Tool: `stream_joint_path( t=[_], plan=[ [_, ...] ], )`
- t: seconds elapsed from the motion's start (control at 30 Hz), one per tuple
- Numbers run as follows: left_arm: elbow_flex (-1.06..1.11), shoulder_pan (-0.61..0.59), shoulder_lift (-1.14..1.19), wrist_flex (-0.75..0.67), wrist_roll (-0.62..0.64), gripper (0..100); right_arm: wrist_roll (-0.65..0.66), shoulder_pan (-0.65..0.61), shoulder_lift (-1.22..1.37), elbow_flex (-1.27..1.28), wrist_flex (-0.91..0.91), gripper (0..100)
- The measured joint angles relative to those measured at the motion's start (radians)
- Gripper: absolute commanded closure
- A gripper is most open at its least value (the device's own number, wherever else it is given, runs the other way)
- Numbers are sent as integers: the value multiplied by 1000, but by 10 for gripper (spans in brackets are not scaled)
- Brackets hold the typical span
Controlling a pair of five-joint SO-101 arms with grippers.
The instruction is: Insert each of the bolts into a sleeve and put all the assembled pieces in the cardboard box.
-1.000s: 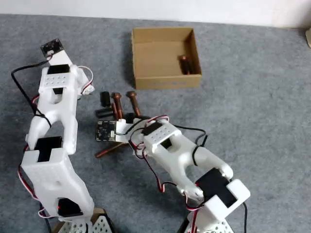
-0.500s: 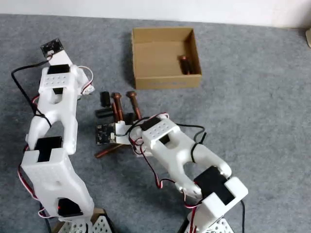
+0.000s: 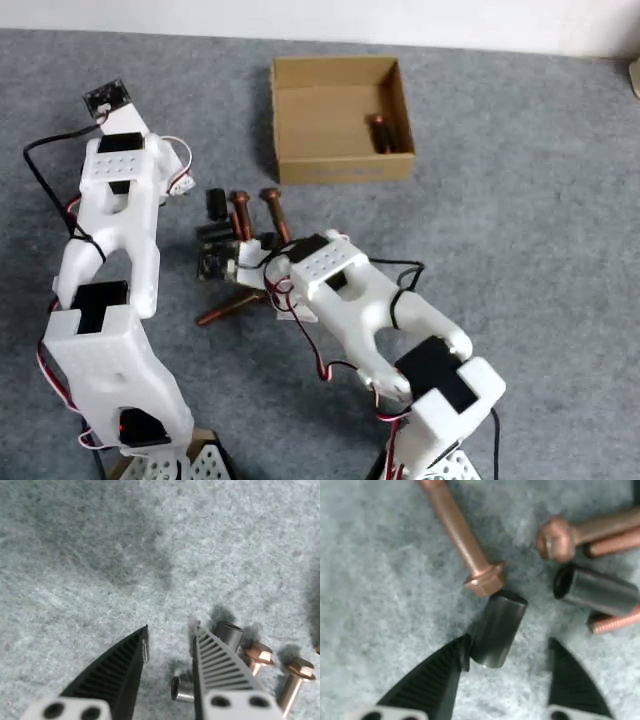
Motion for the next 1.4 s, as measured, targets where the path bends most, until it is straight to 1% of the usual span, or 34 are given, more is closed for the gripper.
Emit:
stream_joint_path(
  t=[0.27,0.47,0.63,0.97,1.1,1.4],
  plan=[
    [0,0,0,0,0,853,-120,-3,5,-46,100,707],
    [0,0,0,0,0,853,-146,-46,5,-46,109,707],
    [0,0,0,0,0,853,-258,-52,5,-49,107,707],
    [0,0,0,0,0,853,-270,-77,5,-48,3,710],
    [0,0,0,0,0,853,-328,-83,6,-48,-35,729],
    [0,0,0,0,0,853,-350,-83,52,-58,-44,775]
  ],
)
